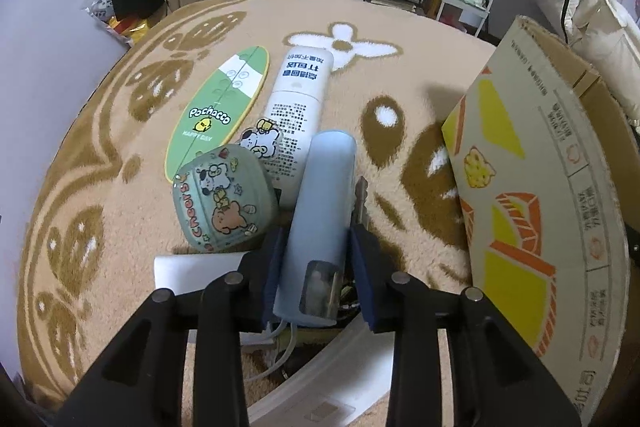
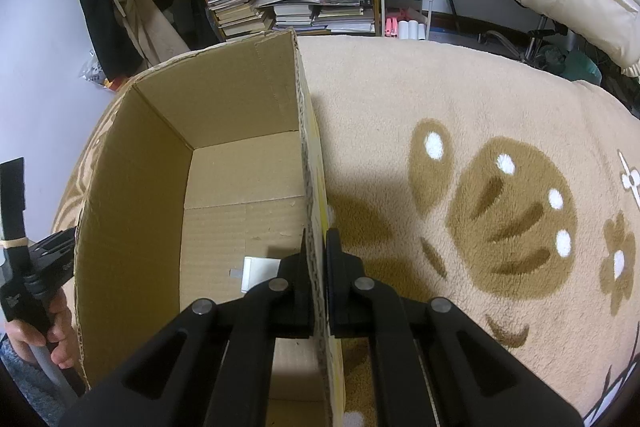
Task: Organize rigid objects
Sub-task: 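Grasp the light blue cylinder with the left tool, then carry the blue cylinder over the box and open the left tool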
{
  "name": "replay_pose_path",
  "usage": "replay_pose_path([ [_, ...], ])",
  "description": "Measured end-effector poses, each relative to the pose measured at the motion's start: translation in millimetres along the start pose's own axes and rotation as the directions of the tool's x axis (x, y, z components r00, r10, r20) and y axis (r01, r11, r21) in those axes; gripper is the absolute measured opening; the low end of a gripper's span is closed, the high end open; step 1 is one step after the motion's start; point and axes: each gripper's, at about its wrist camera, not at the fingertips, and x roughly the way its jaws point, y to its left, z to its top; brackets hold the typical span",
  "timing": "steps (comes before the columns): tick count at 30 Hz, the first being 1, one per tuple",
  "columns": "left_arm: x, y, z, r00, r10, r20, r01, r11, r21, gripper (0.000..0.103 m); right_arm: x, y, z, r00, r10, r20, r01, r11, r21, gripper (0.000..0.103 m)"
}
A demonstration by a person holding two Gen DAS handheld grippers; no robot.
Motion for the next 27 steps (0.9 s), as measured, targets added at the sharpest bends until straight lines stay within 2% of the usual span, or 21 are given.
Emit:
replay_pose_path([
  [7,-9,-13,-2,0.999,0.029,0.021,-0.030,0.998,0.055,0.028,2,-3,1,1.000,0.008,-0.002,-0.008,1.000,0.007,0.005],
  [13,-18,-31,-8,0.994,0.092,0.053,-0.097,0.989,0.110,0.027,2,-3,2,1.000,0.007,-0.001,-0.007,1.000,0.005,0.005],
  [16,-29,-34,-9,0.989,0.116,0.094,-0.128,0.984,0.123,0.027,2,-3,1,1.000,0.007,-0.001,-0.007,1.000,0.007,0.005],
  [18,-37,-33,-8,0.988,0.105,0.117,-0.119,0.986,0.116,0.026,2,-3,1,1.000,0.005,-0.001,-0.005,1.000,0.004,0.005],
  [21,-40,-29,-8,0.990,0.082,0.112,-0.094,0.989,0.110,0.026,2,-2,2,1.000,0.004,0.000,-0.004,1.000,0.003,0.005],
  [27,-52,-28,-6,0.985,0.097,0.146,-0.111,0.990,0.091,0.026,2,-1,2,1.000,0.004,0.000,-0.004,1.000,0.003,0.005],
])
